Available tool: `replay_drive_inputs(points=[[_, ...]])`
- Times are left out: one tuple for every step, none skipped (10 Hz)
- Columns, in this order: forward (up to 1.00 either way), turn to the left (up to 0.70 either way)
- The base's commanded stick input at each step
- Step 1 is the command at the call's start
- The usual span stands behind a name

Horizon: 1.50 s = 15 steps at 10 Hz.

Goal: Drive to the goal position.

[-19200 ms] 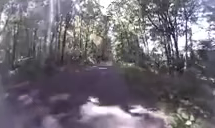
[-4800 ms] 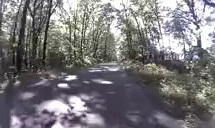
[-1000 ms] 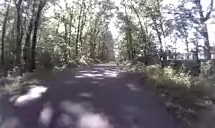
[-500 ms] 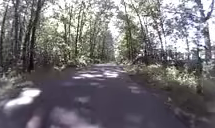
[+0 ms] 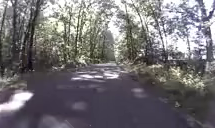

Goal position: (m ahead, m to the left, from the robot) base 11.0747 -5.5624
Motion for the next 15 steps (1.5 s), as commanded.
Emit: replay_drive_inputs(points=[[0.45,0.0],[0.45,0.0],[0.45,0.0],[0.45,0.0],[0.45,0.0],[0.45,0.0],[0.45,0.0],[0.45,0.0],[0.45,0.0],[0.45,0.0],[0.45,0.0],[0.45,0.0],[0.45,0.0],[0.45,0.0],[0.45,0.0]])
